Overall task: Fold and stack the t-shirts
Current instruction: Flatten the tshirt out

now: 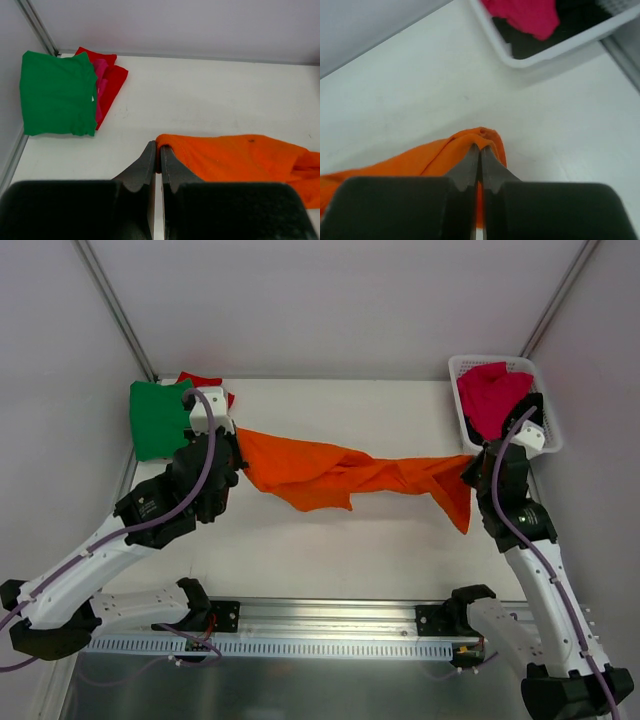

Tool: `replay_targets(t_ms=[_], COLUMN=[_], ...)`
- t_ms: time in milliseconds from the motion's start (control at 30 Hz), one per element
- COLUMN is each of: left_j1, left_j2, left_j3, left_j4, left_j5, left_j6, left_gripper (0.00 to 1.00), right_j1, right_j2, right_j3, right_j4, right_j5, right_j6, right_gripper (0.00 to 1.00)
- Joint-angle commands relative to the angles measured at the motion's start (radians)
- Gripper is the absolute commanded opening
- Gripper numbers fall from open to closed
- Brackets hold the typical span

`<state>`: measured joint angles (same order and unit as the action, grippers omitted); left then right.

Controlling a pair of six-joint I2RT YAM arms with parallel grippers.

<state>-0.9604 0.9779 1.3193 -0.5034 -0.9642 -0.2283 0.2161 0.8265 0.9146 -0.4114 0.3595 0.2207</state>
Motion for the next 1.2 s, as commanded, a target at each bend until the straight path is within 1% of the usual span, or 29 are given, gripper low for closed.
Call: replay_targets(t_ms=[0, 33, 167, 400, 600, 800, 933, 1000, 1067, 1133, 1167], left_j1=[0.011, 0.011, 0.011, 0.011, 0.011, 0.011, 0.011, 0.012, 0.029, 0.081, 0.095], left_j2=[-0.048, -0.053, -0.071, -0.111, -0.125, -0.104, -0.093, -0.084, -0.058, -0.018, -0.007], left_j3=[-0.020, -0.025, -0.051, -0.072, -0.077, -0.072, -0.083, -0.098, -0.143, -0.198, -0.216], left_j4=[0.034, 0.034, 0.032, 0.032, 0.031, 0.031, 0.028, 0.031, 0.032, 0.028, 0.025], left_j5=[-0.080, -0.099, -0.165, -0.255, -0.272, -0.263, -0.240, -0.200, -0.095, -0.012, 0.022], left_j6=[-0.019, -0.019, -0.019, -0.016, -0.017, -0.006, -0.014, -0.037, -0.084, -0.121, -0.172], left_gripper=[0.00, 0.00, 0.00, 0.00, 0.00, 0.00, 0.00, 0.00, 0.00, 0.00, 0.00], right_j1=[-0.021, -0.027, -0.058, -0.072, -0.076, -0.075, -0.075, -0.075, -0.073, -0.073, -0.073], right_j2=[-0.066, -0.081, -0.092, -0.112, -0.142, -0.141, -0.119, -0.099, -0.067, -0.043, -0.014], right_j3=[0.040, 0.043, 0.064, 0.075, 0.067, 0.059, 0.050, 0.040, 0.014, -0.008, -0.019], right_j4=[-0.109, -0.127, -0.188, -0.222, -0.222, -0.222, -0.205, -0.195, -0.162, -0.118, -0.113], right_j5=[0.277, 0.344, 0.445, 0.526, 0.555, 0.489, 0.403, 0.371, 0.291, 0.213, 0.188], right_j6=[-0.037, -0.031, -0.005, 0.023, 0.028, 0.032, 0.032, 0.045, 0.054, 0.060, 0.072], right_gripper=[0.01, 0.01, 0.00, 0.00, 0.01, 0.01, 0.01, 0.00, 0.01, 0.01, 0.01])
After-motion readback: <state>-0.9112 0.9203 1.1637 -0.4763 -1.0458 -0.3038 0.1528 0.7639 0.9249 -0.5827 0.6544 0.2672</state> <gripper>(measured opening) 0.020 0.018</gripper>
